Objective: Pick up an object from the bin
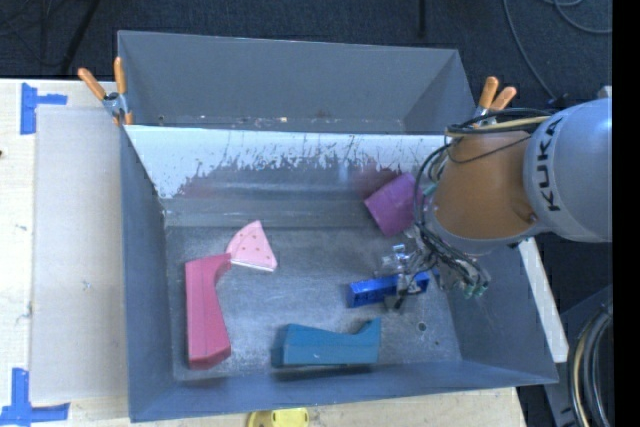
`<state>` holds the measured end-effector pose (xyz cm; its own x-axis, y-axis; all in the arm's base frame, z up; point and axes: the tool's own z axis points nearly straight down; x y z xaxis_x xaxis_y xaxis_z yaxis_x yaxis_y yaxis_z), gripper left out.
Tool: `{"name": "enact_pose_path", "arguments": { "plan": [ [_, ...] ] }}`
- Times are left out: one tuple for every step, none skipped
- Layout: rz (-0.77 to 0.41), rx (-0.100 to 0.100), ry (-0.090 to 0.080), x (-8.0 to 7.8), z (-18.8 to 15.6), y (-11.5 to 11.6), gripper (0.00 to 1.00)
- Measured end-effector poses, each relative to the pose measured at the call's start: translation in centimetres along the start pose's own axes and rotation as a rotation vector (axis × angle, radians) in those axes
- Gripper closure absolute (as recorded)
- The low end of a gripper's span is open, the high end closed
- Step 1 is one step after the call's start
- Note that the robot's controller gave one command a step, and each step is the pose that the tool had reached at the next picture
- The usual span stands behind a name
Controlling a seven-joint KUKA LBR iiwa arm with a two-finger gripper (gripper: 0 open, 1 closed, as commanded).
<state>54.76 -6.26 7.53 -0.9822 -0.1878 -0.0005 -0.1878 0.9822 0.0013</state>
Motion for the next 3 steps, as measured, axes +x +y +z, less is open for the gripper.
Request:
{"name": "enact_pose_path", "arguments": {
  "plan": [
    [0.0,0.0,0.0,0.0,0.0,0.0,1.0],
    [-0.001,-0.001,0.003,0.1,-0.3,0.0,1.0],
    [-0.001,-0.001,0.004,0.1,-1.2,0.1,1.0]
  ]
}}
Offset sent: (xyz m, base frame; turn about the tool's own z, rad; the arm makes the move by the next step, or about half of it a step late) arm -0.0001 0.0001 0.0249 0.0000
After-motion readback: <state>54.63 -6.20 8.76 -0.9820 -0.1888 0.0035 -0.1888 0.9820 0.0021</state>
